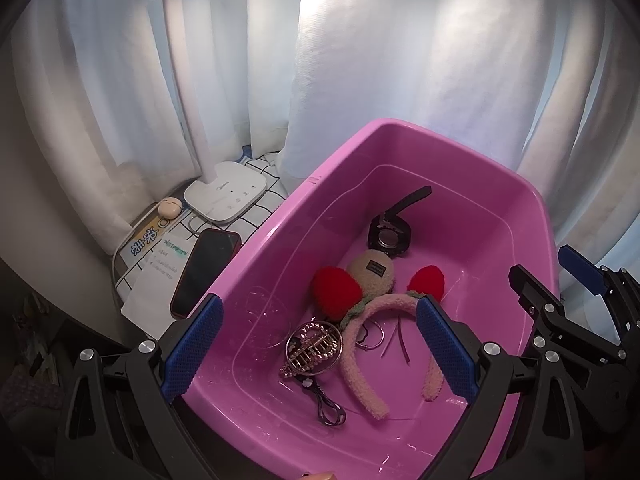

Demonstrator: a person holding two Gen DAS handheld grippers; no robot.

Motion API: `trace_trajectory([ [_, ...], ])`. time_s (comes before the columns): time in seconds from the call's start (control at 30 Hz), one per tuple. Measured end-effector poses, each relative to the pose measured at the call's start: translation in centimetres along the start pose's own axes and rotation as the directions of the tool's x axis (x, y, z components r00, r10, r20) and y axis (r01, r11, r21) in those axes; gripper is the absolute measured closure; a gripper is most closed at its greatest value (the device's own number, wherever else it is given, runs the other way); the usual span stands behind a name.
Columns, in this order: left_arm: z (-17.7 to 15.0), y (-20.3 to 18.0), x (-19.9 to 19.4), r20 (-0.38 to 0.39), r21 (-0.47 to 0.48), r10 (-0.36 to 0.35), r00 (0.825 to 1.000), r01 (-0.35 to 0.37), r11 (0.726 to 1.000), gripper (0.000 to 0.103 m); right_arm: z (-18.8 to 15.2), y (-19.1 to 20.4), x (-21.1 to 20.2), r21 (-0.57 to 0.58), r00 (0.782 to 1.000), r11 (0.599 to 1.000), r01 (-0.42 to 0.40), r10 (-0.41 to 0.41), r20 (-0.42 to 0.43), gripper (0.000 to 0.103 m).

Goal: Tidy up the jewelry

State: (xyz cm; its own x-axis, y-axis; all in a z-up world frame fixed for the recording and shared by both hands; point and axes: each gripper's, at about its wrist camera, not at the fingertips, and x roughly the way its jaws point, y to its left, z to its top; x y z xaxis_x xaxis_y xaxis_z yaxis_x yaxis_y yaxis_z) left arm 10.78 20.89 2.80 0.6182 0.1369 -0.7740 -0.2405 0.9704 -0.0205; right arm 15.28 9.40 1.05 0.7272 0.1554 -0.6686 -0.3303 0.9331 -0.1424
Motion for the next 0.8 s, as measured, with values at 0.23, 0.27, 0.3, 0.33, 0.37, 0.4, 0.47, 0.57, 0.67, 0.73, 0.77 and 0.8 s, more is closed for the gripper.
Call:
trace_trajectory([
  [0.23, -0.04, 0.12, -0.17, 0.001, 0.001, 0.006, 1.0, -0.006, 1.0, 0.008, 0.0, 0.04, -0.09, 0.001, 1.0, 1.0, 0.001, -0.001, 0.001, 0.043],
  [0.27, -0.1, 0.16, -0.19, 0.002, 0.002, 0.006, 1.0, -0.006, 1.0, 0.008, -0.01, 0.04, -0.07, 0.0, 1.0, 1.0, -0.001, 0.001, 0.0, 0.043],
  [0.3, -0.09, 0.19, -0.2, 0.001, 0.002, 0.006, 1.0, -0.006, 1.0, 0.008, -0.02, 0.05, -0.1, 0.0, 1.0, 1.0, 0.0, 0.0, 0.001, 0.043],
  [0.33, -0.09, 0.15, -0.2, 0.001, 0.002, 0.006, 1.0, -0.006, 1.0, 0.008, 0.0, 0.05, -0.08, -0.001, 1.0, 1.0, 0.001, -0.001, 0.0, 0.043],
  [0.37, -0.11, 0.16, -0.23, 0.001, 0.003, 0.005, 1.0, -0.005, 1.0, 0.008, 0.0, 0.05, -0.09, -0.001, 1.0, 1.0, 0.001, -0.001, -0.001, 0.043],
  [0.4, -0.18, 0.17, -0.29, 0.001, 0.005, 0.004, 1.0, -0.004, 1.0, 0.008, -0.02, 0.11, -0.18, -0.001, 1.0, 1.0, 0.002, -0.002, -0.001, 0.043],
  [0.47, -0.25, 0.13, -0.32, 0.0, 0.006, 0.004, 1.0, -0.004, 1.0, 0.008, -0.09, 0.15, -0.32, -0.002, 1.0, 1.0, 0.004, -0.004, 0.0, 0.043],
  [0.57, -0.36, -0.09, -0.36, 0.0, 0.011, 0.006, 1.0, -0.006, 1.0, 0.008, -0.16, 0.23, -0.54, -0.001, 1.0, 1.0, 0.005, -0.005, 0.001, 0.043],
  [0.67, -0.44, -0.29, -0.4, 0.0, 0.012, 0.006, 1.0, -0.006, 1.0, 0.008, -0.2, 0.23, -0.6, -0.001, 1.0, 1.0, 0.005, -0.005, 0.0, 0.043],
  [0.73, -0.48, -0.43, -0.42, 0.0, 0.013, 0.008, 1.0, -0.008, 1.0, 0.008, -0.21, 0.21, -0.62, -0.001, 1.0, 1.0, 0.003, -0.003, 0.0, 0.043],
  [0.77, -0.5, -0.49, -0.43, 0.0, 0.011, 0.008, 1.0, -0.008, 1.0, 0.008, -0.24, 0.24, -0.76, 0.0, 1.0, 1.0, 0.003, -0.003, -0.001, 0.043],
  [0.8, -0.5, -0.49, -0.42, 0.0, 0.011, 0.007, 1.0, -0.007, 1.0, 0.008, -0.26, 0.23, -0.79, 0.0, 1.0, 1.0, 0.004, -0.004, 0.0, 0.043],
])
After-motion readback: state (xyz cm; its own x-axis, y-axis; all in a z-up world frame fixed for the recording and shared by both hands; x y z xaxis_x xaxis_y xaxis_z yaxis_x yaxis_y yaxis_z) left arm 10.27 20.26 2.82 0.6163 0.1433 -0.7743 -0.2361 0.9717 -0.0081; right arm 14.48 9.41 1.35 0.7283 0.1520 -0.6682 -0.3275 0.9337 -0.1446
